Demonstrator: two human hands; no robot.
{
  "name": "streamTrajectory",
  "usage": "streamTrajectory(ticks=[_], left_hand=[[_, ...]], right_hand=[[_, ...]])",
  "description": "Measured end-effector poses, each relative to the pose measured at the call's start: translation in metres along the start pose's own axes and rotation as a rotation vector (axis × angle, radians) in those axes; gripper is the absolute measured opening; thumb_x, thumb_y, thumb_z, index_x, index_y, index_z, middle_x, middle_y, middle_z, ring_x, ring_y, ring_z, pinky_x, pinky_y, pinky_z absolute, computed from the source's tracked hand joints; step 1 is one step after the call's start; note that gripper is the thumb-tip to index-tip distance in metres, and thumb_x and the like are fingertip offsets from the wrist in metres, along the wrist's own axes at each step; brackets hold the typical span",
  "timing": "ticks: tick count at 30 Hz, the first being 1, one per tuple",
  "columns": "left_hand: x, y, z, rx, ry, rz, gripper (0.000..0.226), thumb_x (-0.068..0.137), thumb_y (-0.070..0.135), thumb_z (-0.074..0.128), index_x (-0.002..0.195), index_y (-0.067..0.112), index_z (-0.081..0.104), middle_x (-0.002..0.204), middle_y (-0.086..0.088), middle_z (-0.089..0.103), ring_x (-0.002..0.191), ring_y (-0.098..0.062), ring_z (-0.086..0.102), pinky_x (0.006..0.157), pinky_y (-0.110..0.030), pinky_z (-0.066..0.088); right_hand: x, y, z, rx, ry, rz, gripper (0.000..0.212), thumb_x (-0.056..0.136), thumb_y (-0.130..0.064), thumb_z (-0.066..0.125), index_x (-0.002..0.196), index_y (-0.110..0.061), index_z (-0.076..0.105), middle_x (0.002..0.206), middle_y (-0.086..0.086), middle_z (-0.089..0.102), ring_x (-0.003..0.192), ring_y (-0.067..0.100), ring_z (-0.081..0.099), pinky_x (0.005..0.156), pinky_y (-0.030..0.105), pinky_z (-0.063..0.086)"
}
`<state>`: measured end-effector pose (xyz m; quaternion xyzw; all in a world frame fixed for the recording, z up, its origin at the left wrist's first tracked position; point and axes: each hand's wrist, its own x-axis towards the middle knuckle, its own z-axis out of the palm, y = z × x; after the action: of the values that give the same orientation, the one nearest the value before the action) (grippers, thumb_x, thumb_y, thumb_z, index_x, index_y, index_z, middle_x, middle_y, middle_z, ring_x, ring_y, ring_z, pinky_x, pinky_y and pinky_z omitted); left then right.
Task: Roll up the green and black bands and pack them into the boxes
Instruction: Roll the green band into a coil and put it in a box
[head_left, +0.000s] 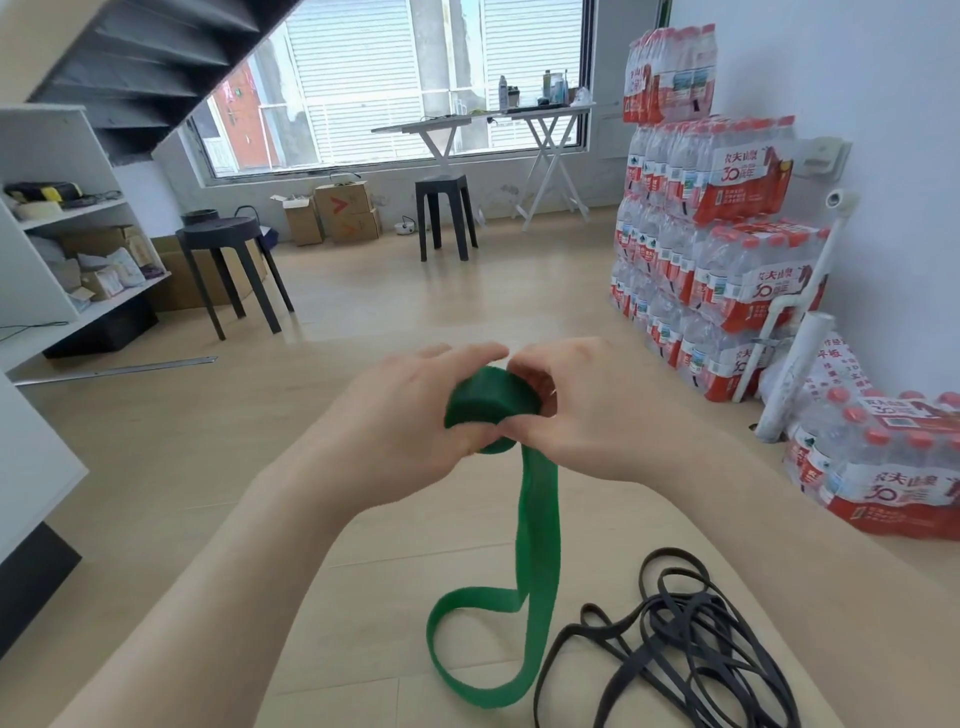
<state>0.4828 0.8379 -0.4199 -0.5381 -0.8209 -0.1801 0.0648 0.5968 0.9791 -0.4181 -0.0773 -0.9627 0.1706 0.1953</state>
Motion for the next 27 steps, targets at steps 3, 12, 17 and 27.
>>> streamTrajectory(ticks=[3, 12, 17, 27], left_hand=[[0.002, 0.007, -0.001, 0.134, -0.071, 0.001, 0.031, 0.077, 0.04, 0.069, 0.105, 0.032, 0.059, 0.091, 0.012, 0.064, 0.084, -0.012, 0.057, 0.072, -0.03, 0.045], [0.001, -0.011, -0.006, -0.479, 0.02, -0.191, 0.029, 0.07, 0.008, 0.081, 0.089, 0.025, 0.069, 0.083, 0.007, 0.074, 0.079, -0.011, 0.069, 0.079, -0.035, 0.056], [0.001, -0.014, -0.004, -0.649, 0.062, -0.226, 0.031, 0.07, 0.002, 0.08, 0.091, 0.022, 0.07, 0.086, 0.003, 0.076, 0.084, -0.021, 0.071, 0.084, -0.041, 0.056], [0.002, -0.015, -0.001, -0.893, 0.101, -0.298, 0.029, 0.074, 0.001, 0.074, 0.101, 0.011, 0.07, 0.087, -0.003, 0.076, 0.081, -0.019, 0.072, 0.075, -0.028, 0.059]], right_hand=[[0.0, -0.003, 0.005, -0.061, -0.058, -0.042, 0.013, 0.079, -0.03, 0.068, 0.085, -0.021, 0.063, 0.076, -0.008, 0.06, 0.07, 0.007, 0.052, 0.057, 0.014, 0.039], [0.006, 0.01, 0.004, 0.5, -0.038, 0.117, 0.036, 0.068, -0.02, 0.085, 0.098, -0.02, 0.065, 0.092, -0.001, 0.071, 0.087, 0.014, 0.067, 0.078, 0.029, 0.056], [0.003, 0.005, 0.001, 0.545, 0.023, 0.13, 0.031, 0.068, -0.022, 0.086, 0.094, -0.019, 0.07, 0.086, -0.003, 0.073, 0.077, 0.006, 0.066, 0.069, 0.013, 0.052], [0.002, 0.006, 0.004, 0.687, -0.021, 0.166, 0.045, 0.071, -0.02, 0.083, 0.111, -0.025, 0.063, 0.1, 0.002, 0.071, 0.093, 0.01, 0.067, 0.08, 0.021, 0.055]])
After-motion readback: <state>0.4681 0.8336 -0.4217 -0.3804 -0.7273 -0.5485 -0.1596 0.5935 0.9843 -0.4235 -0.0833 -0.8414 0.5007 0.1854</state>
